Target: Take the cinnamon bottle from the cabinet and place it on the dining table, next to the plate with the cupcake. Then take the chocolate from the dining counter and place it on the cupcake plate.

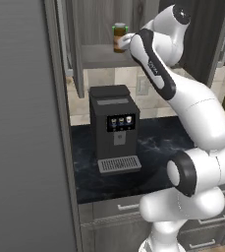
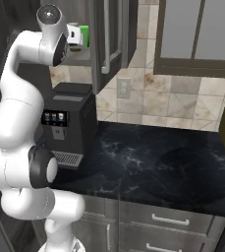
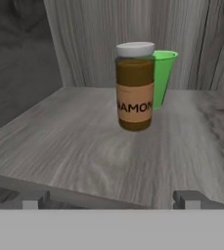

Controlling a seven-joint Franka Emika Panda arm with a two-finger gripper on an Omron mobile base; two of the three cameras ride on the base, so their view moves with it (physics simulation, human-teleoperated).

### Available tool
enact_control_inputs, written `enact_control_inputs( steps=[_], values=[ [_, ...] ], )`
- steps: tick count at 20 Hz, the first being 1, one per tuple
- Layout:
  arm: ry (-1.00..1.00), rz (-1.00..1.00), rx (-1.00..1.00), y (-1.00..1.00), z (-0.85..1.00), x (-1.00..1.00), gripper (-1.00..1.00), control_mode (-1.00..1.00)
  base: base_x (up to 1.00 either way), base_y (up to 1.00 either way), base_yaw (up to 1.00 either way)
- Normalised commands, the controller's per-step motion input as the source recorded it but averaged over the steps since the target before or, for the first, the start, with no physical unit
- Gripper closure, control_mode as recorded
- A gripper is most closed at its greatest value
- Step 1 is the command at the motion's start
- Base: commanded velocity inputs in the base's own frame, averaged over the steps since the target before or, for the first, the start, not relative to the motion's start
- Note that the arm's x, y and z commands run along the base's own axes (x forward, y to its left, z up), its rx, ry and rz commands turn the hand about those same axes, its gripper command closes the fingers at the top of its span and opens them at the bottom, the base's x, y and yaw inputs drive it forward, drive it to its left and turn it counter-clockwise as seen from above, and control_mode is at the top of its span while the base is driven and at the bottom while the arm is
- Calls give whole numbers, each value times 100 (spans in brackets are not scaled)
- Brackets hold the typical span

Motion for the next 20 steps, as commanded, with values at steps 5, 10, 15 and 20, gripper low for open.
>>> enact_control_inputs(
  steps=[5,10,15,20],
  values=[
    [0,0,1,1,0,13,-100,-100,0,0,0],
    [0,0,1,0,0,16,-100,-100,0,0,0],
    [0,0,0,0,-2,19,-100,-100,0,0,0],
    [0,0,5,0,-1,29,-100,-100,0,0,0]
  ],
)
